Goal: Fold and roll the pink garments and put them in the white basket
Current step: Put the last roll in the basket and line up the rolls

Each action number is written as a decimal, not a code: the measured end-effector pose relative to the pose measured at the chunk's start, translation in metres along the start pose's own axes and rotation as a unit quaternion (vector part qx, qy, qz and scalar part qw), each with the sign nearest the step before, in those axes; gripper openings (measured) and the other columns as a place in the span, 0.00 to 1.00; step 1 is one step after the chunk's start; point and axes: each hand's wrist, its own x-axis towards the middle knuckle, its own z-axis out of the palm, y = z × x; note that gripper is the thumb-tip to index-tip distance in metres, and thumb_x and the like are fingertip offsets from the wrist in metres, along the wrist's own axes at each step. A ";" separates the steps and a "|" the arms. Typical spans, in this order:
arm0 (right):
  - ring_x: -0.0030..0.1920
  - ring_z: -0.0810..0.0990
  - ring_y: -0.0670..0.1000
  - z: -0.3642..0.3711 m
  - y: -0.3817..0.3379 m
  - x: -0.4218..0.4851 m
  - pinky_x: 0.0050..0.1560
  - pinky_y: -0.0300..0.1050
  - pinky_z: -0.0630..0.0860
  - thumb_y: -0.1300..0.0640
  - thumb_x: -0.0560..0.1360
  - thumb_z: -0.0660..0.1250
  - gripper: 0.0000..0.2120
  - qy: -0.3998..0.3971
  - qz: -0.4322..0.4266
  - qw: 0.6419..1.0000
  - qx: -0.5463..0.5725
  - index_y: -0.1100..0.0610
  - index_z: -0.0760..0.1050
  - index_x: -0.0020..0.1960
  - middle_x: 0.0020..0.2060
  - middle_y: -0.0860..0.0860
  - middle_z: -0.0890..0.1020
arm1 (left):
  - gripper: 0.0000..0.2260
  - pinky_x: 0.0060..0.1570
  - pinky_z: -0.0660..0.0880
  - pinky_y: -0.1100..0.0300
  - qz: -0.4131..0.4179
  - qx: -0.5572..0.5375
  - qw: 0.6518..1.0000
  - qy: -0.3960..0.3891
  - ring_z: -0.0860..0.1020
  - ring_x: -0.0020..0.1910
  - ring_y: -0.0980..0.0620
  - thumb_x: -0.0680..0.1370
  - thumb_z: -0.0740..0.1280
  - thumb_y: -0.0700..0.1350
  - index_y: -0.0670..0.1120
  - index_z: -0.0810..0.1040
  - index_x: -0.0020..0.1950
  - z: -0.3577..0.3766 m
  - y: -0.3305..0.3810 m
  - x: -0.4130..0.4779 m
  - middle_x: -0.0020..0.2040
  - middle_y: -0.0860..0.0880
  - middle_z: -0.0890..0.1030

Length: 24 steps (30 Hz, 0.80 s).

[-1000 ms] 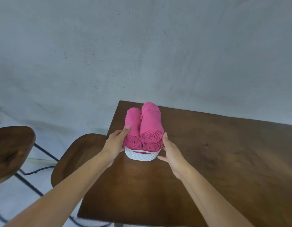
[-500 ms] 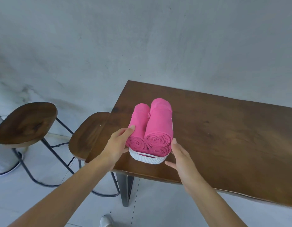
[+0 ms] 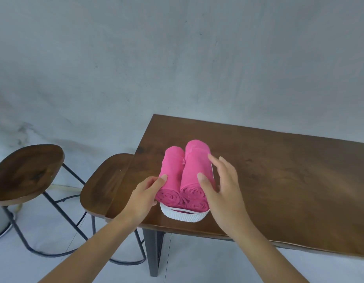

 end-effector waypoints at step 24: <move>0.63 0.74 0.40 -0.028 0.046 0.017 0.59 0.48 0.81 0.58 0.73 0.76 0.17 0.171 0.064 0.980 0.074 0.39 0.83 0.56 0.71 0.37 0.71 | 0.32 0.52 0.79 0.62 0.140 0.260 0.955 -0.008 0.76 0.62 0.52 0.78 0.65 0.65 0.56 0.61 0.78 0.000 0.033 0.029 0.74 0.52 0.67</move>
